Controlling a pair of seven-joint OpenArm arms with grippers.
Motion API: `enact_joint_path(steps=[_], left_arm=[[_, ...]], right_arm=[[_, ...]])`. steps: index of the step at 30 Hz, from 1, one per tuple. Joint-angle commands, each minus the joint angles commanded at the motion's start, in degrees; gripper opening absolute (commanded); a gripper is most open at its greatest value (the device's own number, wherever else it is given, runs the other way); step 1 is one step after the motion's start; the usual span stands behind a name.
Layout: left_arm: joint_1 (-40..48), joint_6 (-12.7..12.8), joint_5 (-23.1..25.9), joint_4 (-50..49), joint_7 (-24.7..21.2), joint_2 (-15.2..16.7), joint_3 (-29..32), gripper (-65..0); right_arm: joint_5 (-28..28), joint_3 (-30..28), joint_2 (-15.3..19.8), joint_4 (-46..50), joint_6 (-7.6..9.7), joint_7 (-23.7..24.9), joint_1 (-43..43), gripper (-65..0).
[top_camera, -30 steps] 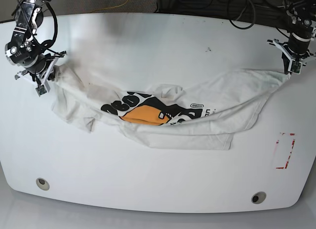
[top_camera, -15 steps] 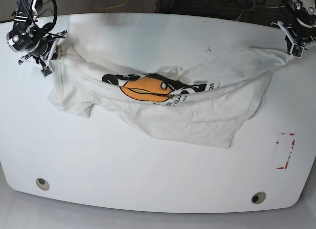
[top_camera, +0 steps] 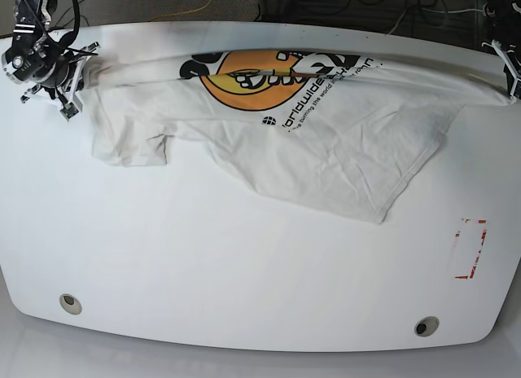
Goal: Layout the t-shirt on the table in an organized manner, then fold the t-shirt properly
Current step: 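Raise both grippers and drag the shirt across the table, spreading it flat, then open both grippers, release the shirt, and lift away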
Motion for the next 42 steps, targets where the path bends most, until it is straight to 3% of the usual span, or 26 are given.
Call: enact_joint_path(steps=[6,9,13,17,20,25,32,42], left_arm=[[-0.35,0.0,0.0,0.44,4.31,-0.26,-0.97,-65.0],[-0.35,0.0,0.0,0.44,4.57,-0.26,-0.97,-61.8],[-0.35,0.0,0.0,0.44,4.57,-0.26,-1.05,-41.4],[-0.44,0.0,0.0,0.53,4.57,-0.26,-1.05,-22.7],[-0.53,0.0,0.0,0.53,4.57,-0.35,-1.05,-15.7],[-2.81,0.0,0.0,0.53,4.48,-0.35,-1.05,-17.5],[-10.29,0.0,-0.26,0.53,4.31,-0.26,-2.46,-22.7],[-21.36,0.0,-0.09,0.62,4.57,0.09,-0.09,-22.4]], right_arm=[[0.09,-0.09,-0.18,0.18,0.0,0.0,-0.7,-65.0],[0.0,-0.7,-0.26,0.18,0.0,0.0,-0.7,-61.1],[-0.09,-3.87,0.09,0.44,0.0,0.0,-0.62,-46.7],[-0.09,-4.04,0.09,0.7,0.0,0.0,-0.62,-36.9],[-0.18,-4.04,0.0,1.58,0.0,0.0,-0.62,-34.1],[-0.18,-2.9,-0.35,3.08,0.0,0.0,1.14,-32.2],[-0.18,3.78,-4.04,3.87,0.0,0.0,6.68,-32.0],[-0.09,4.22,-4.4,4.04,0.0,-0.18,13.01,-31.9]])
